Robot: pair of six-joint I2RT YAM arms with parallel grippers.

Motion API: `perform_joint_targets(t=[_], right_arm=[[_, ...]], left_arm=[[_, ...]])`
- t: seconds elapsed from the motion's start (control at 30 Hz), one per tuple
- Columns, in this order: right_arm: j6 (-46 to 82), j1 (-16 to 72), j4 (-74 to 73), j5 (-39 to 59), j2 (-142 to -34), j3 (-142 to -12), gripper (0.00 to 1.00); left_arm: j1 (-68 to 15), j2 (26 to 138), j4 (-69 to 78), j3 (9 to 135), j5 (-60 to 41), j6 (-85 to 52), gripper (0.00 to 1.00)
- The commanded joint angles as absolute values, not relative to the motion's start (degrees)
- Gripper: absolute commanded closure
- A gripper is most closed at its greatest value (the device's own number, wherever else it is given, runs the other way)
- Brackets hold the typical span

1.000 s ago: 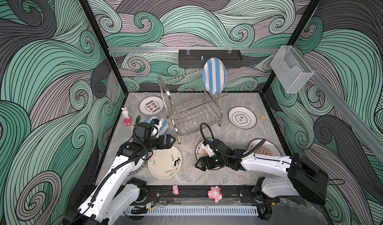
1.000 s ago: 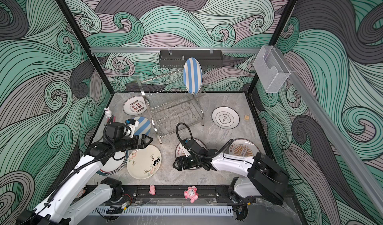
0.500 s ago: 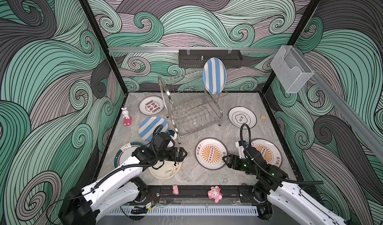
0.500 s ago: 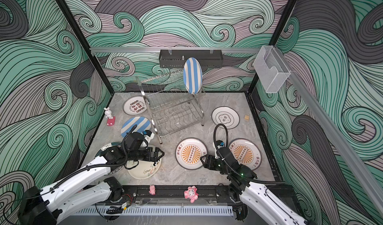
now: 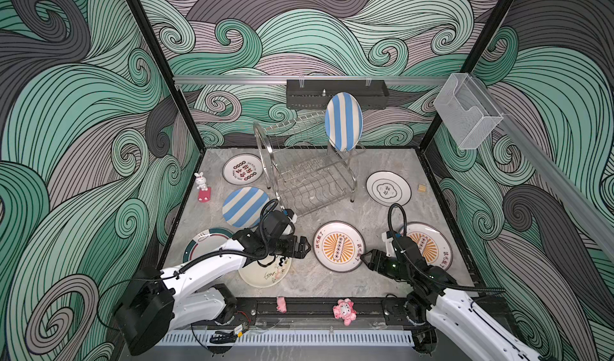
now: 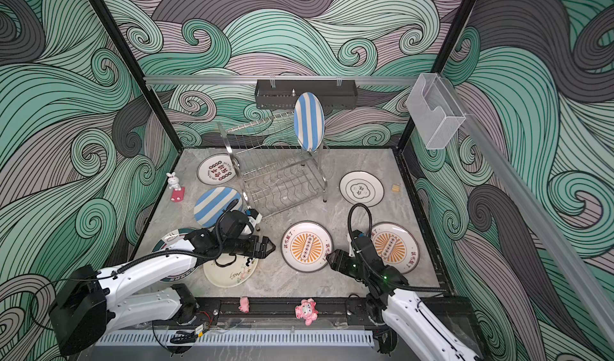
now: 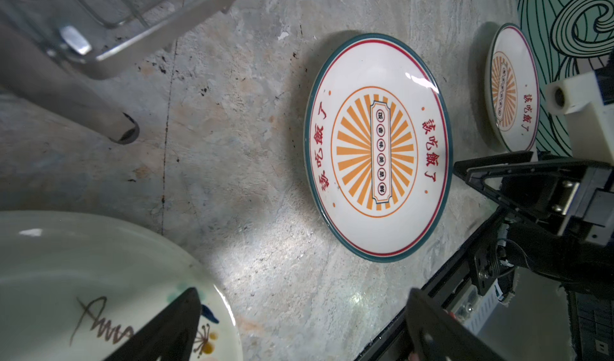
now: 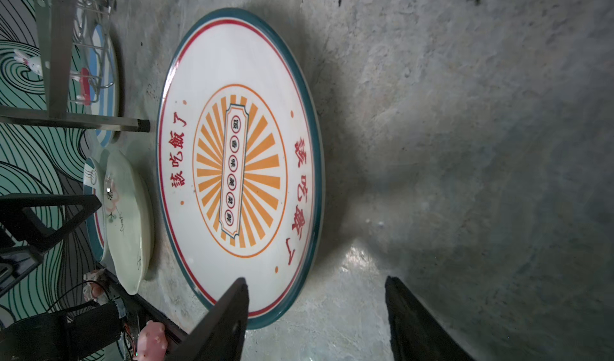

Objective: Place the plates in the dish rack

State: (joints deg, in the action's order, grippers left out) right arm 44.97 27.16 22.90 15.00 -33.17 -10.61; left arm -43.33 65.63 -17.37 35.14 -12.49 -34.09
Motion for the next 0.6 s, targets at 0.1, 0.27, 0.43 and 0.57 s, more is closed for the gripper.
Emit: perform_joint_targets(t=[0.1, 0.27, 0.43, 0.57], right_arm=[[41.6, 25.6, 12.2, 18.5, -41.5, -10.8, 0.35], [40.6, 24.7, 8.4, 18.6, -46.2, -10.9, 0.36], [40.2, 24.2, 5.7, 18.5, -50.4, -11.4, 0.39], [40.2, 23.5, 4.1, 18.5, -53.0, -11.4, 0.43]], left_arm=[[-43.9, 67.0, -16.0, 37.7, -13.1, -34.0, 0.01], [-43.9, 67.8, -16.2, 38.0, -13.7, -33.8, 0.01], [-43.9, 68.1, -18.6, 39.8, -12.7, -32.5, 0.01], [-43.9, 68.0, -19.8, 40.8, -12.2, -31.7, 0.02]])
